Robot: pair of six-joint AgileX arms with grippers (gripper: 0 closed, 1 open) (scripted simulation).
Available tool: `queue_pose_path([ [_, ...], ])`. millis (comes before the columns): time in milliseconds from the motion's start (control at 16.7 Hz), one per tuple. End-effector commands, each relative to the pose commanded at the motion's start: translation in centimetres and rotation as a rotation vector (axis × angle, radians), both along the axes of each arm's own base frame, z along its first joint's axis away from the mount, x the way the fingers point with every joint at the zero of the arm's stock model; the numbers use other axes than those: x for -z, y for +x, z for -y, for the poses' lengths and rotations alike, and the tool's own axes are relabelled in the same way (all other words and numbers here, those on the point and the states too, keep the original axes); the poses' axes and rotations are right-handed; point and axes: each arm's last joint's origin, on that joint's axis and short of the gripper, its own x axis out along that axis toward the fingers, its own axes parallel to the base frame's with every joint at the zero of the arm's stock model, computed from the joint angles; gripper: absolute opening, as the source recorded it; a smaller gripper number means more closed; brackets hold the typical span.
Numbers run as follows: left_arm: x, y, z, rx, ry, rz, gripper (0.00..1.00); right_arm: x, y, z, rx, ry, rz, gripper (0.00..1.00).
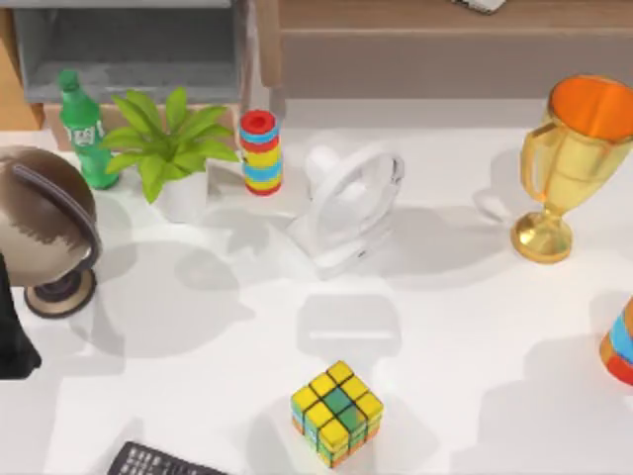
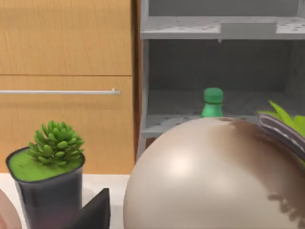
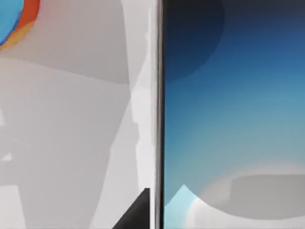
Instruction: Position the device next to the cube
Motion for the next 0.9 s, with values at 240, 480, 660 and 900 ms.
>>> queue_pose_path([
  [240, 0.0, 0.0, 0.0, 0.000, 0.000, 0.000, 1.00, -1.9, 1.8, -4.4, 0.034, 0.021, 0.025, 0.00],
  [480, 0.0, 0.0, 0.0, 0.000, 0.000, 0.000, 1.00, -2.8, 2.8, -9.6, 0.059, 0.056, 0.033, 0.00],
  [660, 0.0, 0.0, 0.0, 0.000, 0.000, 0.000, 1.00, -3.0, 3.0, -13.7, 0.071, 0.085, 0.030, 0.00],
  [900, 0.0, 0.0, 0.0, 0.000, 0.000, 0.000, 1.00, -2.0, 2.4, -18.8, 0.086, 0.111, 0.002, 0.00],
])
